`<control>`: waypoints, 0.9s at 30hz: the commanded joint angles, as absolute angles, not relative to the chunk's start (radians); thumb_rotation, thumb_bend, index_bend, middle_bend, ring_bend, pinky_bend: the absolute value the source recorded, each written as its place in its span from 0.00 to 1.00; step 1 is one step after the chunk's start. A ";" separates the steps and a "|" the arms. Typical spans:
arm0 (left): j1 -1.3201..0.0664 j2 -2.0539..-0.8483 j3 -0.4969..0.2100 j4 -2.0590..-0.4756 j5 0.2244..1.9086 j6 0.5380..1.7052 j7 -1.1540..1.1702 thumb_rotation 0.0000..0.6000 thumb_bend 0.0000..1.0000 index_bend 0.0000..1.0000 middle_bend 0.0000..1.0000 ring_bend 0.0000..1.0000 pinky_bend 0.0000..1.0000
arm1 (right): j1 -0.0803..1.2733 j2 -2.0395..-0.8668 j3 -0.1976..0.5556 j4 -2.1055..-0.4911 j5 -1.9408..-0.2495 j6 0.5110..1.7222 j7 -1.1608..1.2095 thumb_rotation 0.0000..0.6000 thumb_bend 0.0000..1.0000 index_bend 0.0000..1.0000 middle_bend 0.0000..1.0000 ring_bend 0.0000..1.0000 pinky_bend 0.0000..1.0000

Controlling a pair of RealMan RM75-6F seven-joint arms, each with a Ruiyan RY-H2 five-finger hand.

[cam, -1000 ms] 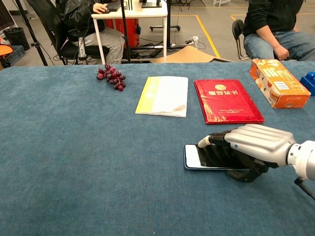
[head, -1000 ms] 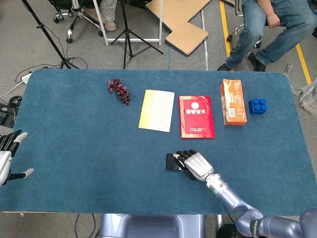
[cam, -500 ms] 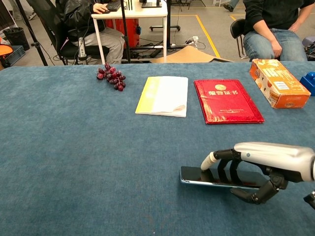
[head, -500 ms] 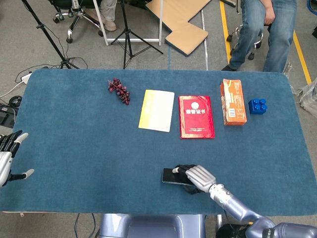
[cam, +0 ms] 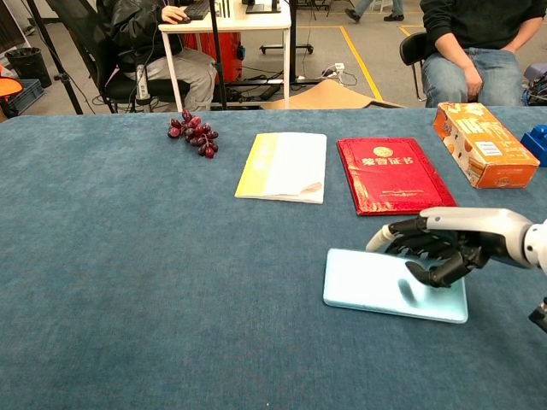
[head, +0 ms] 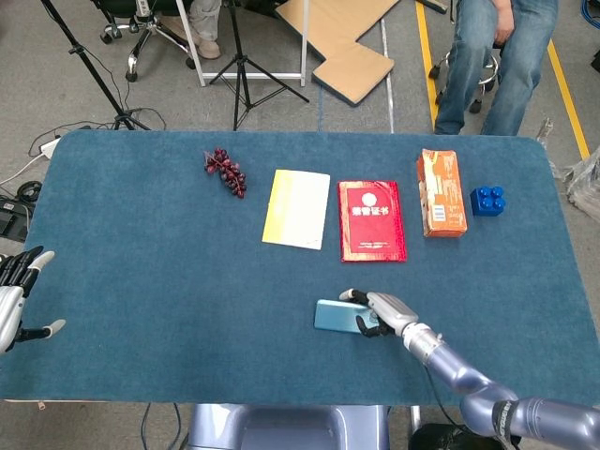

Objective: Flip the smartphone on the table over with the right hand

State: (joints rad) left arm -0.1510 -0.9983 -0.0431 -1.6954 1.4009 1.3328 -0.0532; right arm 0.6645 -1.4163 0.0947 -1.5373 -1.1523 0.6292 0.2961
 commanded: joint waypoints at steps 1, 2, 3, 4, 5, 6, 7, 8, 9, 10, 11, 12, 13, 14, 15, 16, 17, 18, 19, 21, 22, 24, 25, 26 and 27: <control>-0.152 -0.999 -0.044 -1.694 1.398 1.330 -0.053 1.00 0.00 0.00 0.00 0.00 0.00 | 0.676 -1.447 0.105 -1.479 -1.119 0.634 0.265 1.00 0.60 0.23 0.30 0.23 0.35; -0.153 -0.999 -0.044 -1.694 1.398 1.330 -0.053 1.00 0.00 0.00 0.00 0.00 0.00 | 0.675 -1.455 0.107 -1.468 -1.113 0.641 0.259 1.00 0.60 0.23 0.30 0.22 0.35; -0.153 -1.000 -0.044 -1.693 1.397 1.329 -0.053 1.00 0.00 0.00 0.00 0.00 0.00 | 0.674 -1.462 0.109 -1.459 -1.110 0.650 0.253 1.00 0.60 0.23 0.29 0.22 0.35; -0.153 -1.000 -0.044 -1.693 1.397 1.328 -0.053 1.00 0.00 0.00 0.00 0.00 0.00 | 0.672 -1.469 0.112 -1.451 -1.112 0.663 0.246 1.00 0.60 0.24 0.29 0.22 0.35; -0.153 -1.000 -0.044 -1.693 1.396 1.328 -0.053 1.00 0.00 0.00 0.00 0.00 0.00 | 0.668 -1.477 0.115 -1.443 -1.118 0.685 0.237 1.00 0.60 0.24 0.29 0.22 0.34; -0.153 -1.000 -0.044 -1.693 1.396 1.328 -0.054 1.00 0.00 0.00 0.00 0.00 0.00 | 0.660 -1.477 0.122 -1.446 -1.144 0.726 0.230 1.00 0.60 0.24 0.29 0.22 0.34; -0.153 -1.000 -0.044 -1.694 1.397 1.328 -0.055 1.00 0.00 0.00 0.00 0.00 0.00 | 0.652 -1.474 0.124 -1.454 -1.166 0.752 0.232 1.00 0.60 0.24 0.29 0.22 0.34; -0.154 -0.999 -0.044 -1.694 1.397 1.327 -0.055 1.00 0.00 0.00 0.00 0.00 0.00 | 0.644 -1.469 0.126 -1.463 -1.192 0.781 0.235 1.00 0.60 0.24 0.29 0.22 0.33; -0.153 -0.999 -0.044 -1.694 1.397 1.328 -0.056 1.00 0.00 0.00 0.00 0.00 0.00 | 0.635 -1.462 0.127 -1.472 -1.222 0.813 0.236 1.00 0.60 0.24 0.29 0.22 0.33; -0.153 -0.999 -0.044 -1.694 1.398 1.328 -0.057 1.00 0.00 0.00 0.00 0.00 0.00 | 0.629 -1.456 0.126 -1.478 -1.246 0.836 0.236 1.00 0.60 0.25 0.29 0.22 0.33; -0.153 -0.998 -0.043 -1.694 1.399 1.329 -0.059 1.00 0.00 0.00 0.00 0.00 0.00 | 0.620 -1.446 0.123 -1.486 -1.285 0.873 0.235 1.00 0.60 0.25 0.29 0.22 0.33; -0.152 -0.997 -0.043 -1.694 1.401 1.330 -0.062 1.00 0.00 0.00 0.00 0.00 0.00 | 0.610 -1.435 0.120 -1.493 -1.324 0.913 0.232 1.00 0.60 0.25 0.29 0.22 0.33; -0.151 -0.996 -0.043 -1.695 1.403 1.332 -0.065 1.00 0.00 0.00 0.00 0.00 0.00 | 0.600 -1.425 0.116 -1.499 -1.364 0.954 0.228 1.00 0.60 0.26 0.29 0.22 0.33; -0.150 -0.994 -0.042 -1.696 1.406 1.334 -0.068 1.00 0.00 0.00 0.00 0.00 0.00 | 0.589 -1.413 0.111 -1.504 -1.403 0.995 0.224 1.00 0.60 0.26 0.29 0.22 0.33; -0.149 -0.992 -0.041 -1.696 1.409 1.337 -0.072 1.00 0.00 0.00 0.00 0.00 0.00 | 0.579 -1.401 0.105 -1.510 -1.439 1.035 0.220 1.00 0.59 0.26 0.29 0.22 0.32; -0.147 -0.990 -0.040 -1.698 1.414 1.341 -0.076 1.00 0.00 0.00 0.00 0.00 0.00 | 0.568 -1.385 0.100 -1.516 -1.478 1.077 0.213 1.00 0.59 0.26 0.29 0.22 0.32; -0.146 -0.989 -0.040 -1.699 1.418 1.344 -0.079 1.00 0.00 0.00 0.00 0.00 0.00 | 0.560 -1.374 0.094 -1.521 -1.503 1.105 0.208 1.00 0.59 0.26 0.29 0.22 0.32; -0.144 -0.987 -0.039 -1.701 1.423 1.349 -0.082 1.00 0.00 0.00 0.00 0.00 0.00 | 0.550 -1.360 0.089 -1.525 -1.529 1.135 0.200 1.00 0.59 0.26 0.29 0.21 0.32; -0.141 -0.984 -0.037 -1.703 1.431 1.356 -0.089 1.00 0.00 0.00 0.00 0.00 0.00 | 0.534 -1.339 0.081 -1.532 -1.567 1.185 0.187 1.00 0.59 0.26 0.29 0.21 0.31; -0.137 -0.979 -0.034 -1.707 1.442 1.364 -0.098 1.00 0.00 0.00 0.00 0.00 0.00 | 0.511 -1.313 0.068 -1.540 -1.611 1.243 0.171 1.00 0.56 0.25 0.27 0.19 0.27; -0.135 -0.976 -0.032 -1.709 1.450 1.371 -0.104 1.00 0.00 0.00 0.00 0.00 0.00 | 0.492 -1.293 0.058 -1.543 -1.640 1.286 0.157 1.00 0.52 0.24 0.26 0.16 0.24; -0.130 -0.971 -0.030 -1.710 1.462 1.383 -0.112 1.00 0.00 0.00 0.00 0.00 0.00 | 0.462 -1.267 0.042 -1.541 -1.677 1.345 0.131 1.00 0.28 0.17 0.16 0.06 0.10; -0.128 -0.970 -0.029 -1.711 1.467 1.389 -0.115 1.00 0.00 0.00 0.00 0.00 0.00 | 0.447 -1.254 0.033 -1.538 -1.691 1.369 0.114 1.00 0.18 0.15 0.12 0.03 0.05; -0.125 -0.969 -0.029 -1.711 1.473 1.396 -0.117 1.00 0.00 0.00 0.00 0.00 0.00 | 0.431 -1.240 0.023 -1.535 -1.700 1.389 0.093 1.00 0.08 0.12 0.08 0.00 0.01; -0.122 -0.970 -0.028 -1.709 1.481 1.407 -0.117 1.00 0.00 0.00 0.00 0.00 0.00 | 0.406 -1.222 0.012 -1.534 -1.706 1.417 0.060 1.00 0.02 0.10 0.05 0.00 0.00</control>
